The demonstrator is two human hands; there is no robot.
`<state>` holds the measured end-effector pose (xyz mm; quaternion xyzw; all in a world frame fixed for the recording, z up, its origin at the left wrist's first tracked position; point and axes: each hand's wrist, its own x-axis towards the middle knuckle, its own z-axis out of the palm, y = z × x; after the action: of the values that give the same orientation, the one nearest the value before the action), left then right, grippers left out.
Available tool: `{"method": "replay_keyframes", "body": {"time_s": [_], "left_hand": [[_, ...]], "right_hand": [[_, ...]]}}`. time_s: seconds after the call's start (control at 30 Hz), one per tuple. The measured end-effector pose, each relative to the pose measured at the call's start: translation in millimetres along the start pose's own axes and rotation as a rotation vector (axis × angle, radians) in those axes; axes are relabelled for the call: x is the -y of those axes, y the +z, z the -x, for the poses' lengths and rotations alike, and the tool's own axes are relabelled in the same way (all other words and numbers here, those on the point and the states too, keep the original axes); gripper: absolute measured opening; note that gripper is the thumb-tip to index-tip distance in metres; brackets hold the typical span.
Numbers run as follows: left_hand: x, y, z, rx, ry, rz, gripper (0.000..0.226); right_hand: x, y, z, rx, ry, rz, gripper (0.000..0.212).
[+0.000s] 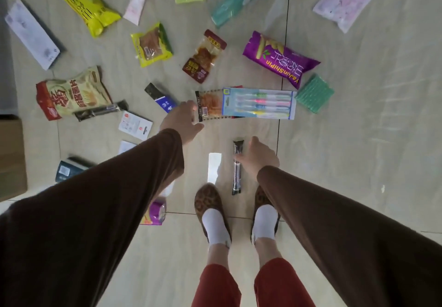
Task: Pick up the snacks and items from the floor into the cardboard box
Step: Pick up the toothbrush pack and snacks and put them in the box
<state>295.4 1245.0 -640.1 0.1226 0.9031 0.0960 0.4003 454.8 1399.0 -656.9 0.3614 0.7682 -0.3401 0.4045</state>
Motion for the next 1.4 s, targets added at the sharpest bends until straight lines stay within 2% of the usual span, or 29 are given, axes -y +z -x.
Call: {"method": "replay_keyframes", "body": {"time_s": [0.13, 0.23, 0.4, 0.53, 0.6, 0.67, 0.77, 0.9, 0.93, 1.03, 1.07, 1.17, 1.23, 1.3, 1.4], "left_hand": [[4.3, 33.9, -60.7, -0.055, 0.071, -0.094, 0.059], [5.7, 55.2, -96.5, -0.104, 0.141, -0.182, 0.064], [6.8, 77.7, -129.8, -0.193, 0.209, -0.306, 0.068], [2.9, 87.7, -135.6, -0.244, 0.193, -0.475, 0.071], [1.4, 86.7, -134.6, -0.23, 0.154, -0.473, 0.069], [-0.2, 81.4, -134.1, -0.167, 0.104, -0.375, 0.065], [-0.5, 72.5, -134.0, -0.058, 0.02, -0.181, 0.053], [3.6, 67.4, -134.9, 0.027, -0.017, -0.126, 0.038], [4.9, 67.6, -135.4, 0.044, -0.016, -0.124, 0.034], [7.5, 69.5, -135.9, 0.053, -0.033, -0.1, 0.03], [8.3, 70.9, -135.1, 0.042, -0.041, -0.08, 0.032], [9.8, 73.0, -130.3, 0.002, -0.049, 0.032, 0.04], [8.7, 69.3, -128.7, -0.031, -0.045, 0.078, 0.041], [5.6, 60.1, -132.3, -0.088, -0.026, 0.083, 0.036], [-1.4, 37.8, -145.6, -0.235, 0.008, 0.011, 0.037]], "right_hand": [[-9.1, 45.2, -41.4, 0.043, 0.072, 0.162, 0.062], [-18.0, 71.7, -57.6, 0.033, 0.109, 0.2, 0.062], [-29.2, 94.7, -71.6, -0.028, 0.065, 0.224, 0.036], [-32.0, 79.6, -73.4, -0.082, -0.009, 0.107, 0.02], [-31.0, 60.0, -76.3, -0.159, -0.111, 0.019, 0.017], [-28.3, 33.8, -85.7, -0.244, -0.204, -0.031, 0.018], [-22.1, -8.5, -115.9, -0.328, -0.281, 0.038, 0.03], [-19.3, -40.8, -162.8, -0.33, -0.323, 0.393, 0.077], [-18.3, -42.5, -169.3, -0.346, -0.325, 0.451, 0.081], [-12.6, -44.0, -172.4, -0.398, -0.315, 0.57, 0.067], [-12.6, -44.6, -171.1, -0.397, -0.313, 0.591, 0.068], [-16.6, -46.6, -164.4, -0.416, -0.278, 0.662, 0.092], [-15.5, -49.2, -160.1, -0.468, -0.236, 0.708, 0.095], [-14.6, -51.4, -158.9, -0.474, -0.227, 0.55, 0.074], [-10.2, -60.7, -157.5, -0.33, -0.216, 0.097, 0.044]]}}
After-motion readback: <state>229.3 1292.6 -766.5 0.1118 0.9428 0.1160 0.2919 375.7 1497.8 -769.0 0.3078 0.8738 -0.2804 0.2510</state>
